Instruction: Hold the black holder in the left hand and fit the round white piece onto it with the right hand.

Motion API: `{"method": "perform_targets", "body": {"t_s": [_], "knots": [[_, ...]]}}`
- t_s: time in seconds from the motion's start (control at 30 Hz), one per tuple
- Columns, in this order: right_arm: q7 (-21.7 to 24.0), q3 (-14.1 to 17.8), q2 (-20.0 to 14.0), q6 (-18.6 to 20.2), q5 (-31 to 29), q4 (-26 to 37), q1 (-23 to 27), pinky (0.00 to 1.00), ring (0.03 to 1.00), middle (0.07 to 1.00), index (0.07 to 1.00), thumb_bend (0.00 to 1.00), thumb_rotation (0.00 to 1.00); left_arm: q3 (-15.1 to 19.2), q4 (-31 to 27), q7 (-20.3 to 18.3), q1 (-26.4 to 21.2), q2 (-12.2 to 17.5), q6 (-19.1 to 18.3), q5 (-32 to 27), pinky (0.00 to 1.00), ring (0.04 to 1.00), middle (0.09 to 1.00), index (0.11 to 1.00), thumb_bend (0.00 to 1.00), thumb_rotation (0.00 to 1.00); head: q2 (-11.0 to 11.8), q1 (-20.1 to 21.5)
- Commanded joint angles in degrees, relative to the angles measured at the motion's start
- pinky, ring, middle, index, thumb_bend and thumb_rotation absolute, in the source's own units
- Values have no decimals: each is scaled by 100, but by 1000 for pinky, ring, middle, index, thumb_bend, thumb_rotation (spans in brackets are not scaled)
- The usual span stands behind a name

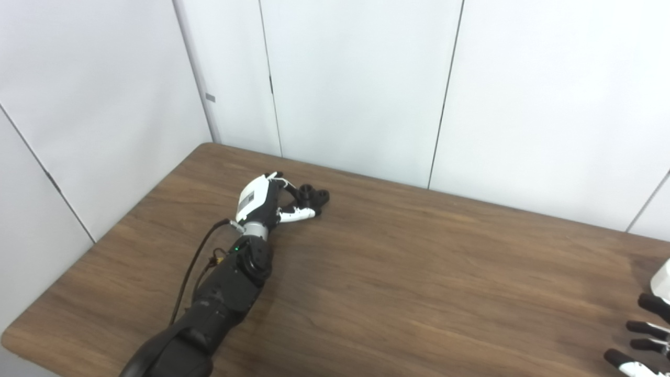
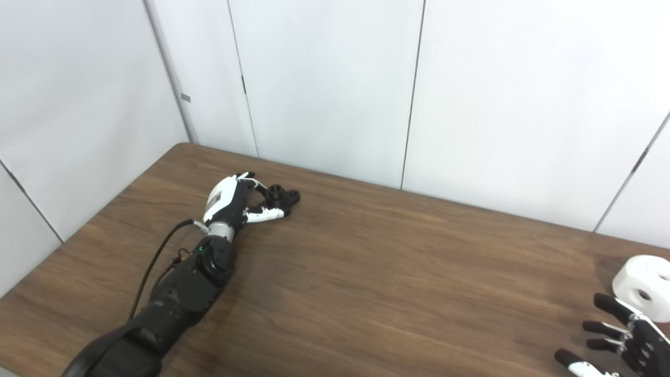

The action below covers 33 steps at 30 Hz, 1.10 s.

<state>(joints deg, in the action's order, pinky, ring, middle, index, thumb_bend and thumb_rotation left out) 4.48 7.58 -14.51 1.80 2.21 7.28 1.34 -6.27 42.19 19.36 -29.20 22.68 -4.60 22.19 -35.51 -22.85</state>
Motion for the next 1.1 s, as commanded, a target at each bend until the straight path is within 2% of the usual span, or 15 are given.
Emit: {"method": "perform_targets", "body": {"t_s": [0.0, 0.2, 0.3, 0.47, 0.57, 0.67, 0.73, 0.83, 0.9, 1.07], "knots": [[-83, 29, -48, -211, 33, 141, 180, 560, 658, 801, 750, 679, 134, -217, 72, -593, 314, -145, -71, -57, 1000, 1000, 927, 482, 525, 58, -6, 25], [-90, 1, -30, -325, 54, 70, 229, 546, 650, 801, 749, 672, 126, -460, -54, -860, 416, -144, 588, -145, 952, 1000, 947, 481, 525, 59, -9, 141], [-94, -8, -9, -284, 48, 79, 248, 541, 646, 806, 748, 676, 127, -614, -192, -1021, 471, -170, 868, -177, 982, 1000, 956, 481, 525, 60, 13, 198], [-99, -41, 27, -351, 72, 69, 248, 535, 638, 797, 746, 693, 153, -908, -632, -1363, 581, -270, 976, -160, 1000, 1000, 958, 481, 525, 63, 62, 398], [-105, -49, 63, -404, 45, 46, 250, 542, 637, 794, 744, 701, 164, -1118, -772, -1481, 590, -318, 1205, -130, 1000, 1000, 956, 481, 525, 63, 20, 561], [-124, -18, 143, -188, -39, 119, 260, 590, 639, 769, 740, 719, 158, -1320, -935, -1669, 588, -351, 1335, -129, 1000, 1000, 961, 481, 525, 64, 21, 686], [-127, 9, 185, -67, -89, 133, 274, 609, 639, 739, 738, 746, 194, -1452, -1030, -1828, 578, -385, 1411, -158, 1000, 1000, 972, 481, 525, 65, 7, 741], [-112, 24, 224, -48, -153, 133, 289, 582, 637, 734, 730, 765, 213, -1548, -1128, -1977, 572, -457, 1496, -227, 1000, 1000, 974, 481, 525, 64, 6, 828], [-126, 21, 241, -19, -150, 153, 295, 564, 639, 746, 733, 737, 201, -1648, -1184, -2055, 548, -520, 1511, -151, 1000, 1000, 970, 481, 525, 65, -20, 888], [-204, -33, 301, -59, -40, 107, 341, 548, 632, 747, 731, 769, 255, -1878, -1260, -2365, 506, -637, 1608, -147, 1000, 1000, 973, 481, 525, 63, -157, 1314]]}}
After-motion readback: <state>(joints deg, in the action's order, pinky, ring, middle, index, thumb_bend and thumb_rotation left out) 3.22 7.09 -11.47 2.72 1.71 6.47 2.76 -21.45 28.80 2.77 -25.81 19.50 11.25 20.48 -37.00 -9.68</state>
